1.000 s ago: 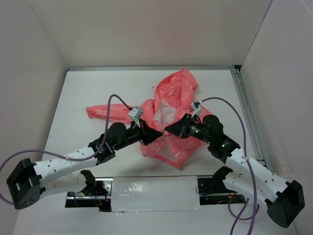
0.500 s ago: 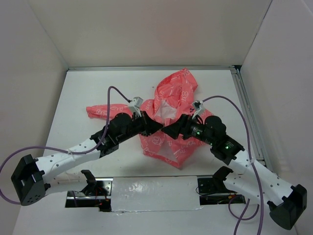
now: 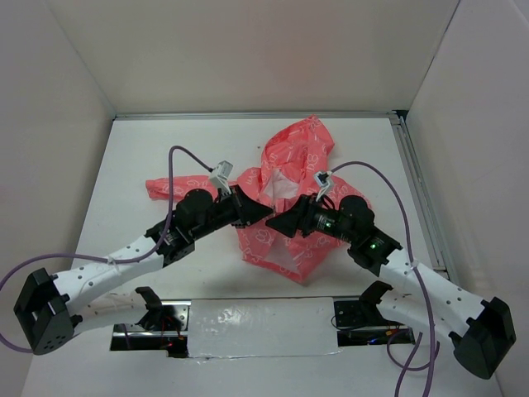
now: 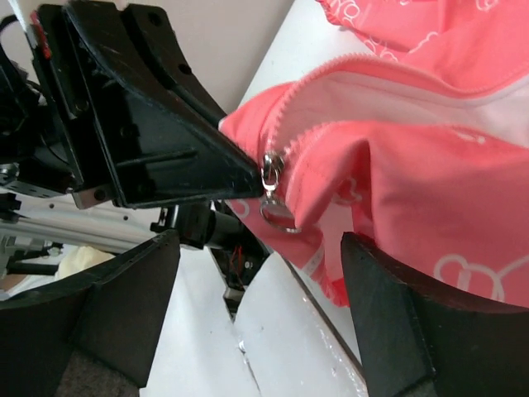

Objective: Zip up the jacket

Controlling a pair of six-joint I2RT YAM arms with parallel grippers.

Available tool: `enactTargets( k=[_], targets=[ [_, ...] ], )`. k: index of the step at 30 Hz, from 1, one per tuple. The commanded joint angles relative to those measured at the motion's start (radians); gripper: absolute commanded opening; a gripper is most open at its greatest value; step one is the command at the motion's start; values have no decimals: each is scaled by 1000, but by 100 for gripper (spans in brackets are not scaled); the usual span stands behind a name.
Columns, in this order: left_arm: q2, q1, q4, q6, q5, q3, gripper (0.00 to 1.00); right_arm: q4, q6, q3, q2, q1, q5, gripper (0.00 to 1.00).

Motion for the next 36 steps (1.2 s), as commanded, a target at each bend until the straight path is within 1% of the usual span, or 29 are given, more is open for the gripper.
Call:
enactTargets(
  k=[1,3,4,5,7,8,10,11,17,19,22,23,25,28,29,31,32,33,35,36],
  targets=[
    [-26,10,71,-30,52,-14,0,147,19,-7,16,11,-15,83],
    [-29,13,85,-38,57,-26,0,157,22,-7,24,11,-6,80],
    [-32,14,92,-35,64,-30,0,159,22,-6,24,8,0,76],
    [-29,14,92,-37,65,-32,0,165,30,-6,24,11,8,70],
    [-23,16,86,-41,63,-26,0,176,30,-7,25,10,4,68],
    [-20,17,86,-40,65,-26,0,171,30,0,27,11,4,63],
    [-22,19,97,-49,69,-30,0,161,27,8,36,11,-3,62],
    [-23,22,106,-50,71,-38,0,165,29,8,44,10,-12,59],
    [-25,23,91,-92,38,-40,0,144,30,14,68,11,-41,59],
    [-31,23,92,-99,25,-44,0,163,45,-3,62,13,-47,56],
    [-34,23,86,-104,9,-47,0,173,53,-18,42,19,-36,55],
    [-37,23,88,-103,9,-47,0,168,52,-18,39,21,-18,54],
    [-33,23,89,-103,11,-49,0,157,50,-18,28,25,-1,45],
    [-33,23,85,-112,2,-47,0,131,45,-1,27,28,0,42],
    [-32,22,83,-110,-1,-49,0,125,44,5,28,31,5,39],
    [-32,23,88,-104,-1,-50,0,99,47,8,25,37,23,38],
    [-32,23,89,-101,-1,-50,0,96,47,5,21,42,42,35],
    [-32,23,95,-96,2,-53,0,81,48,5,16,44,56,34],
    [-36,23,95,-89,2,-53,0,50,50,8,5,51,100,23],
    [-36,23,100,-71,5,-55,0,35,50,13,2,54,117,10]
  ],
)
